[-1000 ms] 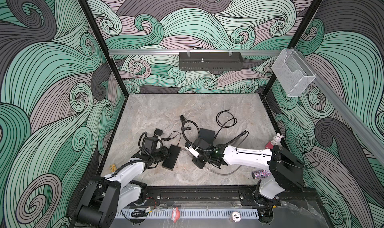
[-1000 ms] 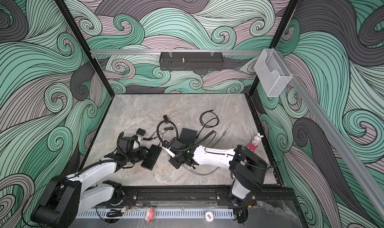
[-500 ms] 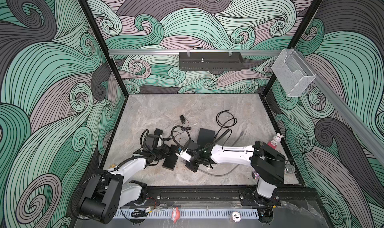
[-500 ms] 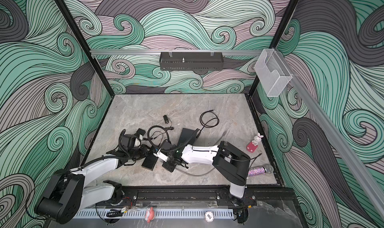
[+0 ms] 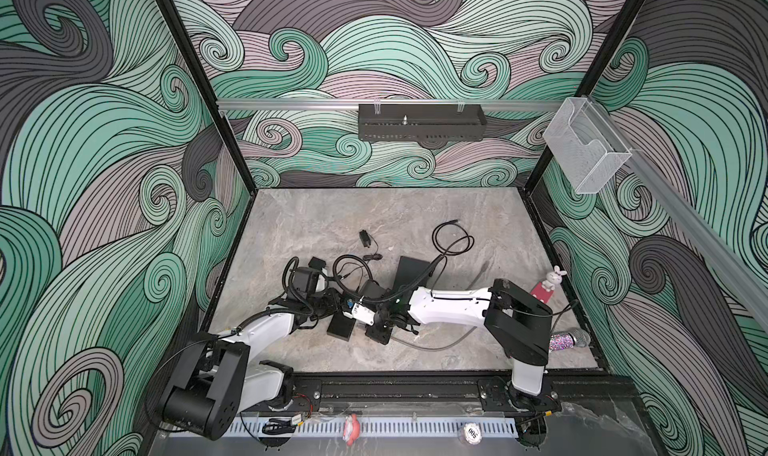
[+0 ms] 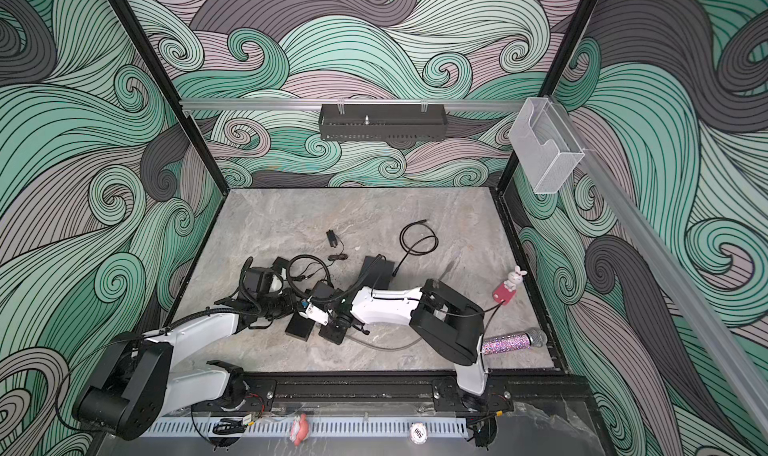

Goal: Insert the plug into the switch port

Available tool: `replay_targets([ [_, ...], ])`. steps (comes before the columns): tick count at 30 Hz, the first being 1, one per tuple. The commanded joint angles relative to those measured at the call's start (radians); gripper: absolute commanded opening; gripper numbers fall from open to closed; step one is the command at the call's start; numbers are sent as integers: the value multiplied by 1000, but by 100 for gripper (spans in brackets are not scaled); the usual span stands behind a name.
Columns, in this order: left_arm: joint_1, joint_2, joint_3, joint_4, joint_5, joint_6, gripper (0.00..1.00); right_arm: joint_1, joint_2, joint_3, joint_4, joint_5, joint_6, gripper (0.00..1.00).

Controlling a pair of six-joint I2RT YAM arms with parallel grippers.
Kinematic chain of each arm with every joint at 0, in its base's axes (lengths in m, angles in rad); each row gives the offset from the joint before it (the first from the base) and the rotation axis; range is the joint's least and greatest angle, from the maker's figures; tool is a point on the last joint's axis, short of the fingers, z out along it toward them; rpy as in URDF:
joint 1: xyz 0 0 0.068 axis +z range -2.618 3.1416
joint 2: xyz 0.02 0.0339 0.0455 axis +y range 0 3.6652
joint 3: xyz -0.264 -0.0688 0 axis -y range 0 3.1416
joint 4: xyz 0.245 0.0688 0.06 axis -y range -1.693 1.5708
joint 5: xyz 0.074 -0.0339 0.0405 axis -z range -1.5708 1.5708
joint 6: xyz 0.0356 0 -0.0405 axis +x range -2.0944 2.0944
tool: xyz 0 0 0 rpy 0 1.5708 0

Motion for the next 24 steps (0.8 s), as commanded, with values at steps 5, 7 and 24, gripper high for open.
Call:
replay_targets([
  [5, -8, -21, 2, -101, -18, -2, 32, 4, 26, 44, -9, -16, -8, 0],
  [7, -6, -19, 1, -107, -12, -3, 32, 4, 30, 53, -9, -15, -5, 0],
  [24, -8, -27, -32, -132, 57, -20, 26, 4, 63, 96, -10, 22, 3, 0],
])
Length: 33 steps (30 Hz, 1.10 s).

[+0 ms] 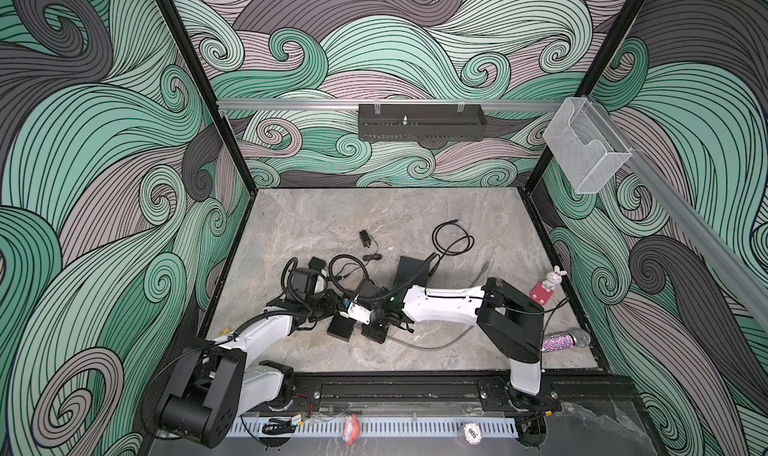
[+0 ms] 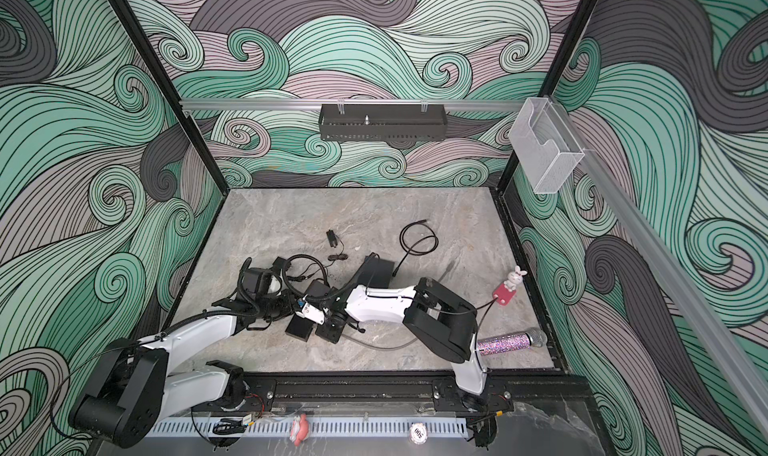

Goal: Insert the plug into the switch port

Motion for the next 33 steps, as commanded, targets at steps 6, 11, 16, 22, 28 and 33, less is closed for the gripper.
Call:
replay_targets([
  [6, -8, -2, -57, -72, 82, -43, 31, 3, 10, 35, 33, 32, 7, 0],
  [11, -8, 19, -109, 13, 135, -92, 32, 2, 4, 10, 59, 22, 19, 0],
  [16, -8, 39, -133, 55, 151, -114, 29, 1, -5, -7, 71, 23, 28, 0],
  [22, -8, -17, -150, 26, 127, -123, 26, 2, -24, -19, 71, 28, 36, 0],
  [28, -8, -77, -159, -11, 116, -118, 24, 1, -46, -26, 99, 18, 56, 0],
  [33, -8, -79, -179, 27, 145, -120, 34, 2, -68, -30, 109, 3, 75, 0],
])
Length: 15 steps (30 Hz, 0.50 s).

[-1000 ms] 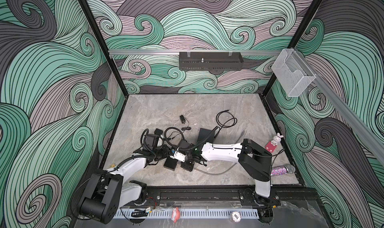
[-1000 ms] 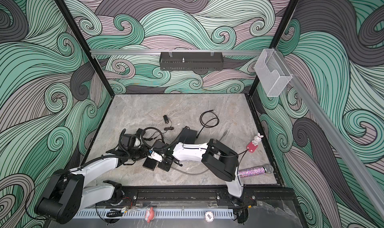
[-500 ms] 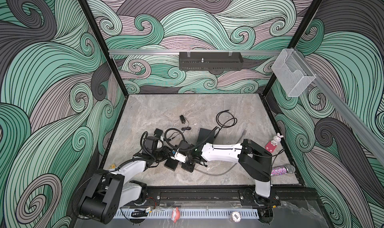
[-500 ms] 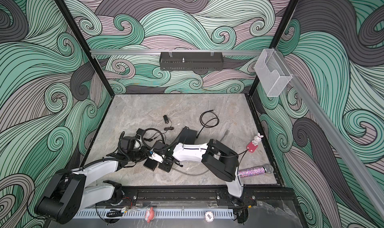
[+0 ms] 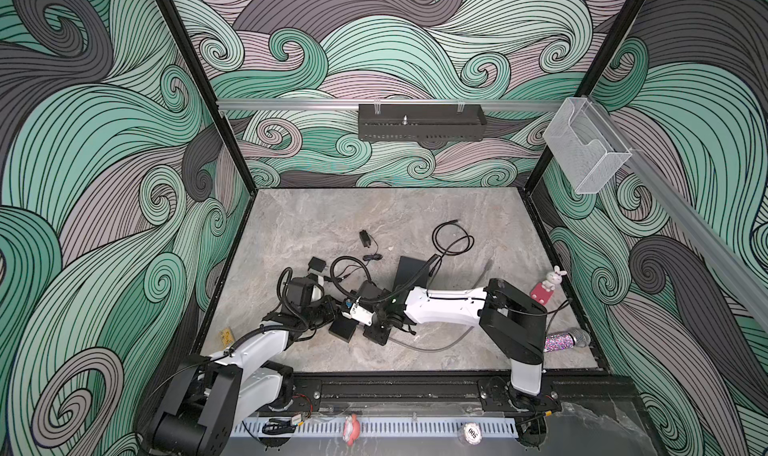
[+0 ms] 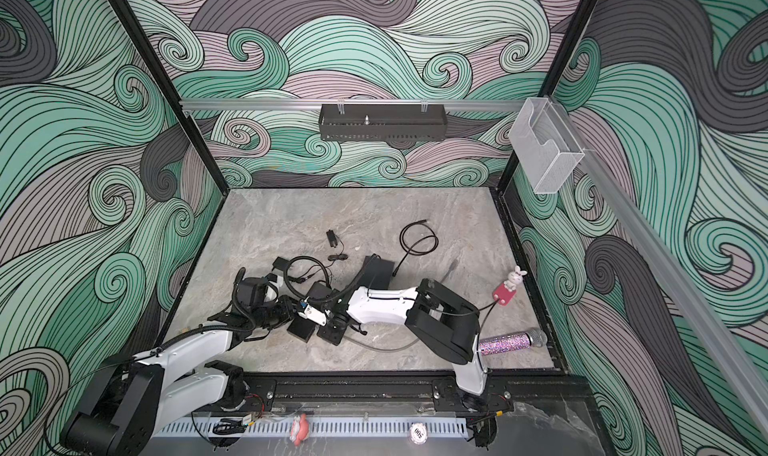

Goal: Insert the plug into the switch port

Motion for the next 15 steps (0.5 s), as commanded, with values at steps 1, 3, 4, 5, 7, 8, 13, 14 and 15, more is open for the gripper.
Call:
replay_targets([
  [1, -16, 8, -42, -104, 90, -9, 41, -1, -48, 2, 104, -5, 26, 0],
  [3, -16, -10, -43, -100, 104, 0, 50, -1, -52, 1, 106, -7, 29, 0],
  [4, -15, -22, -43, -101, 106, 5, 51, 0, -52, -1, 108, -6, 29, 0],
  [5, -15, -36, -42, -104, 105, 9, 51, 0, -52, -1, 106, -6, 30, 0],
  [7, -16, -64, -40, -111, 100, 19, 48, -1, -50, -4, 105, -6, 31, 0],
  [8, -16, -76, -37, -117, 91, 19, 45, 0, -52, -5, 105, -4, 31, 0],
  [13, -16, -82, -47, -112, 86, 15, 37, -1, -58, -16, 103, 5, 24, 0],
  [14, -16, -77, -50, -108, 90, 15, 35, 0, -57, -16, 102, 7, 23, 0],
  [15, -16, -71, -50, -106, 97, 15, 34, -1, -56, -16, 101, 11, 24, 0],
])
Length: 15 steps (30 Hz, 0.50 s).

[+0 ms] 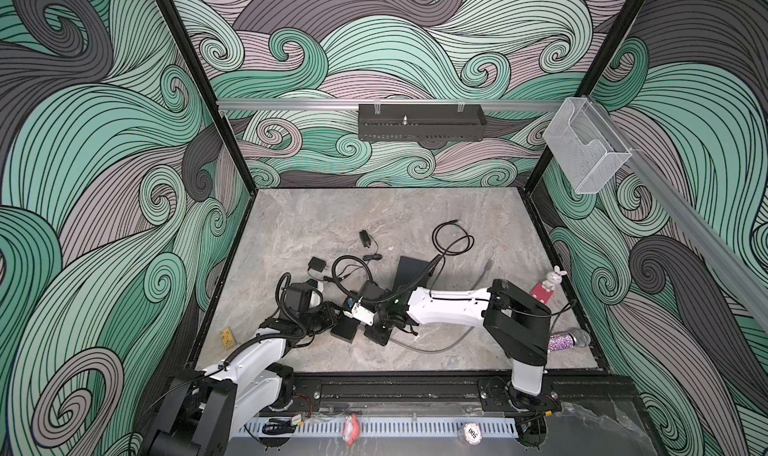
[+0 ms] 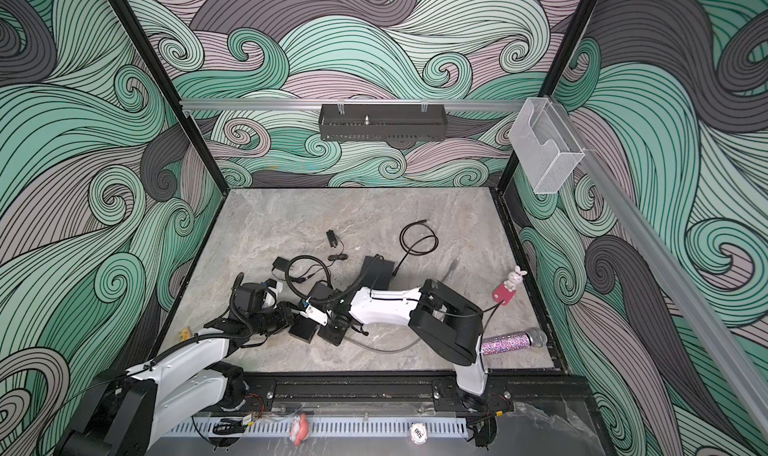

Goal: Insert the plug into the switch port

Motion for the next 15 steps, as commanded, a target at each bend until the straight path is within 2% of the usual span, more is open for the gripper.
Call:
replay_targets([
  [1, -13, 13, -16, -50, 84, -3, 33, -3, -34, 4, 95, 20, 2, 0],
  [12, -15, 62, -13, -36, 107, -5, 29, 0, -22, 23, 99, 109, 73, 0],
  [15, -15, 78, -13, -27, 110, -6, 29, 1, -21, 33, 91, 99, 61, 0],
])
